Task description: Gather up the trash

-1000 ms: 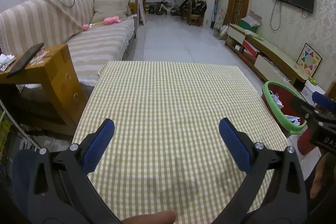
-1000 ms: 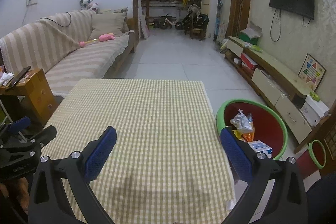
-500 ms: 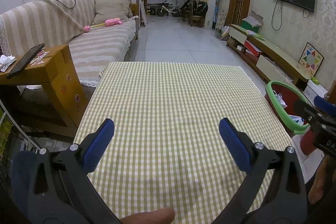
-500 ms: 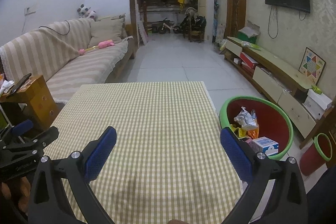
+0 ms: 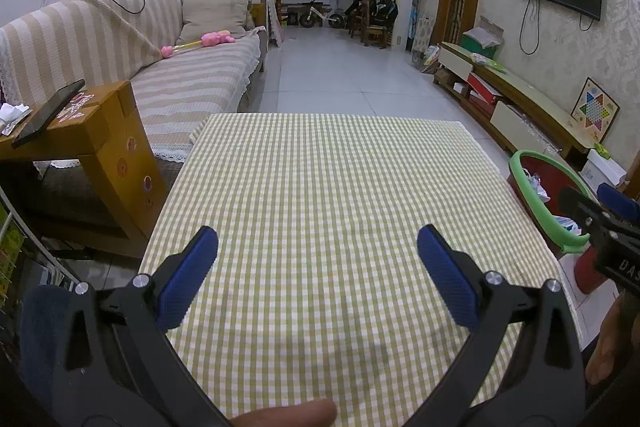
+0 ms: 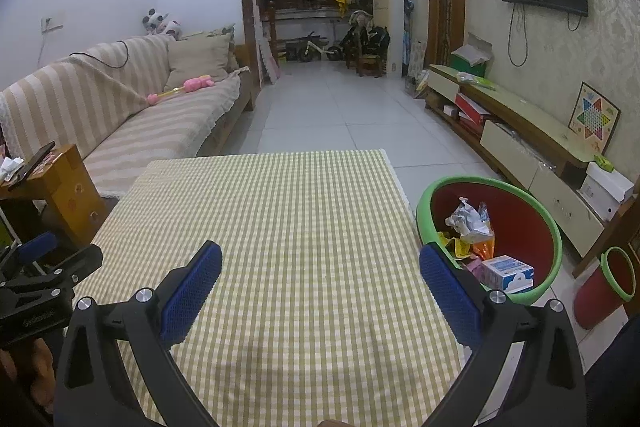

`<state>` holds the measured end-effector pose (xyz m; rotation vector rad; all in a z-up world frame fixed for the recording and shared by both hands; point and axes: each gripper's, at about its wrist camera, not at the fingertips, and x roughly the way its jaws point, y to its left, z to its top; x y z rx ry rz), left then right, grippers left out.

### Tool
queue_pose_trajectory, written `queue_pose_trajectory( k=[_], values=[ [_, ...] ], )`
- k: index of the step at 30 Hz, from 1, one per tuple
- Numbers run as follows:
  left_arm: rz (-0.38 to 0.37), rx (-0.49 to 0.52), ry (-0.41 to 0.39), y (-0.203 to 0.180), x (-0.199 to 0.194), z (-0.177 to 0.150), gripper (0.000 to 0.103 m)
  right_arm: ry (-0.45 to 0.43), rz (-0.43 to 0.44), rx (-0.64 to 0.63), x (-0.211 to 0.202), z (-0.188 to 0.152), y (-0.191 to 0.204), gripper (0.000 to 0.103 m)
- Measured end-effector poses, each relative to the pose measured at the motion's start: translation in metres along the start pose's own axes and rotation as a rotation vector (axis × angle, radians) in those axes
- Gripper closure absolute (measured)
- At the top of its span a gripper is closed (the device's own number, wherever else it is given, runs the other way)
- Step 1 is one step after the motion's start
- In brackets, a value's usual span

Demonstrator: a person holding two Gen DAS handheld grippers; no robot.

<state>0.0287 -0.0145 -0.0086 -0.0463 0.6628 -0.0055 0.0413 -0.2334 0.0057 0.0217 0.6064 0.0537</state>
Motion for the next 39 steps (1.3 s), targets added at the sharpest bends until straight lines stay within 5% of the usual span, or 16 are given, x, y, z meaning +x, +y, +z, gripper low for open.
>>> queue_pose_trajectory(
  k=[39],
  values=[
    [0.002,0.011,-0.026,0.0036,0.0003,0.0030,0.005,0.010,0.008,-0.010,0.0021,-0.0052,-0.0041,0.007]
  ],
)
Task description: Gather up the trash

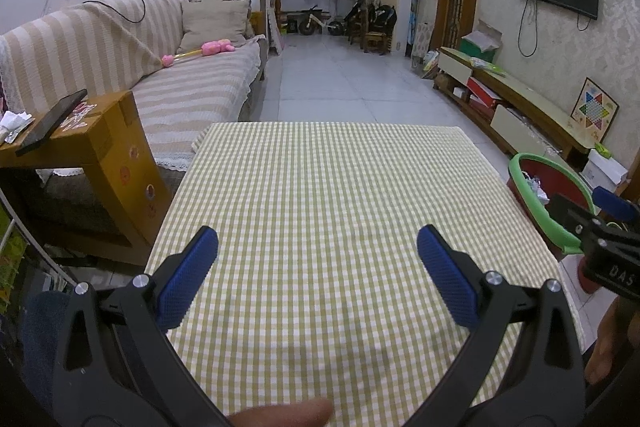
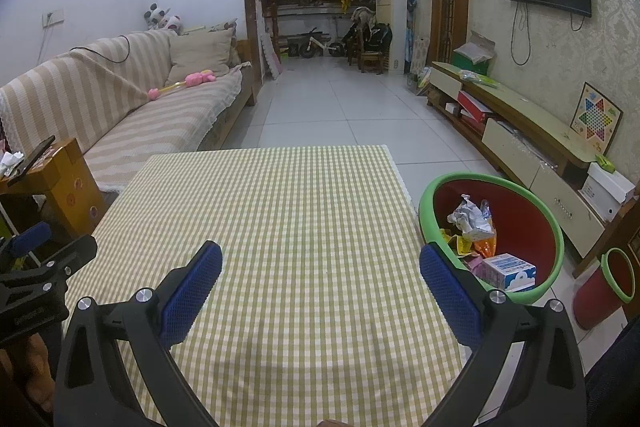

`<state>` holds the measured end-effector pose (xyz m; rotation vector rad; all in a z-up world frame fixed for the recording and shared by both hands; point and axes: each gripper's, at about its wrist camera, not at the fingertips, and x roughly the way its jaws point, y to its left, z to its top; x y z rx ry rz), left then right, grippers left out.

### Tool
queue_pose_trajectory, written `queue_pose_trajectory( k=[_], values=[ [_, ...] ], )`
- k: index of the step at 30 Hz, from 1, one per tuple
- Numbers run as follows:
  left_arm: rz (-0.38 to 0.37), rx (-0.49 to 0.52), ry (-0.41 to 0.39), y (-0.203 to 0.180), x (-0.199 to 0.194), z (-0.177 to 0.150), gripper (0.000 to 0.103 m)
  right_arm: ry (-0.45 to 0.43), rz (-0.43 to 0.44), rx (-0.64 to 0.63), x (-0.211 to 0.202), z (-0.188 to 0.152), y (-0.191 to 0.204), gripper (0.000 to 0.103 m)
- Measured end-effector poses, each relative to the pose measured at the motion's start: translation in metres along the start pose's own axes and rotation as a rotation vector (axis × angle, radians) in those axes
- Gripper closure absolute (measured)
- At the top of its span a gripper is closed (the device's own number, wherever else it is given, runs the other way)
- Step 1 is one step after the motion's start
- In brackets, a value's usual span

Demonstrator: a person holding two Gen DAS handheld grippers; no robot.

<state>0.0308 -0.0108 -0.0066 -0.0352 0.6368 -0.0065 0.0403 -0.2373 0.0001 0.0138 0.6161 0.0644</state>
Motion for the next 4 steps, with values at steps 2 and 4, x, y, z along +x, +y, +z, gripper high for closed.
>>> queue_pose_trajectory(
  k=[2,4],
  values=[
    [0.007,-0.010,0.002,0.0030,0.0007,0.0004,0.005,0.001,0.000,0.000,0.0000,-0.0003,-0.0005,0.007],
    [0.011,-0.010,0.004,0.0031,0.0015,0.0006,0.005,0.002,0.000,0.000,0.0001,-0.0002,-0.0004,0.007]
  ],
)
